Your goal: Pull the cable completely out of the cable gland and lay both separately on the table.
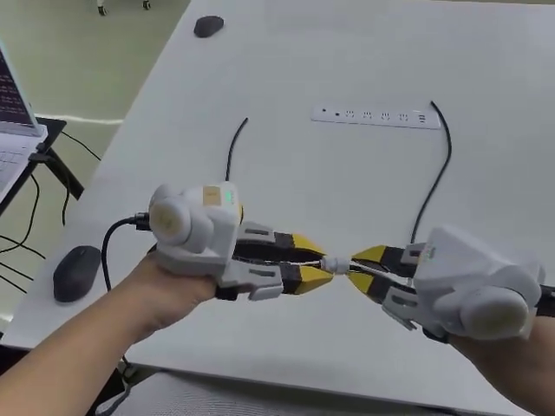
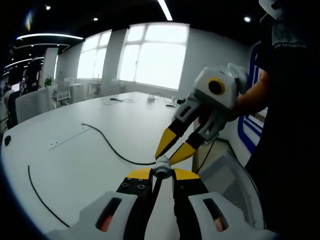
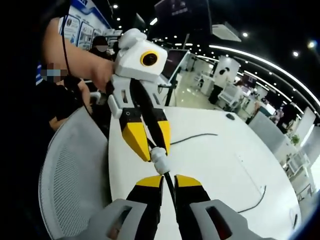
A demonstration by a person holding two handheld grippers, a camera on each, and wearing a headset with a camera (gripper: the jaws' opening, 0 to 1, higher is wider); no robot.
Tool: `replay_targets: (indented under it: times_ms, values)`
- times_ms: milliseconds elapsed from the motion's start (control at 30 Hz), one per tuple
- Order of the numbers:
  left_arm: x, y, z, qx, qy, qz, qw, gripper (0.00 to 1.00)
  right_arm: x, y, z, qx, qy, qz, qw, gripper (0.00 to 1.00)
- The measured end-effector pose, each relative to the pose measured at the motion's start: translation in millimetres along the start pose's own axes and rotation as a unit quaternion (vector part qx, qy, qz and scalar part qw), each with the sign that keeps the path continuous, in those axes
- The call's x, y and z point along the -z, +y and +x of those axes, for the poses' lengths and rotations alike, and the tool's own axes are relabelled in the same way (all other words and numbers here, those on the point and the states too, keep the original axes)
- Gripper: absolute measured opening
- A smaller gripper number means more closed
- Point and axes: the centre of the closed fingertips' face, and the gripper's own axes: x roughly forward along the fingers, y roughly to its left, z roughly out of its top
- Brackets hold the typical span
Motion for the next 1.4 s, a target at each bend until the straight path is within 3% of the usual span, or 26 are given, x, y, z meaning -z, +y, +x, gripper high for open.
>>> replay_targets:
  times_ms: [367,733,1000,1133,1300,1333,1400]
  values:
    - [0.8,1.1,2.6,0.000,0.003,-0.010,0.9999,0.15,5.8,-3.9,1.1,0.013,0.002,0.026,0.9996,0.00]
    - [-0.1,3.9,0.8,-0.005,0.001,-0.011,0.9999,0.15,25.3,-15.1,-2.1,0.029,0.013,0.073,0.9969,0.00]
    - [-1.2,4.9,-0.8,-0.011,-0.003,-0.018,0.9998,0.15,46.8,-29.2,-7.5,0.048,0.020,0.130,0.9901,0.00]
    - [-0.9,3.8,-0.4,-0.011,-0.003,-0.020,0.9997,0.15,63.5,-40.1,-11.1,0.067,0.030,0.163,0.9839,0.00]
    - [0.3,-0.4,1.8,-0.008,-0.001,-0.022,0.9997,0.15,84.5,-51.0,-14.5,0.089,0.049,0.177,0.9789,0.00]
    - [0.4,-0.9,2.2,-0.007,-0.001,-0.023,0.9997,0.15,88.1,-52.1,-14.9,0.092,0.051,0.183,0.9775,0.00]
    - [0.7,-2.6,3.4,-0.006,-0.001,-0.023,0.9997,0.15,100.7,-54.7,-16.0,0.101,0.059,0.215,0.9694,0.00]
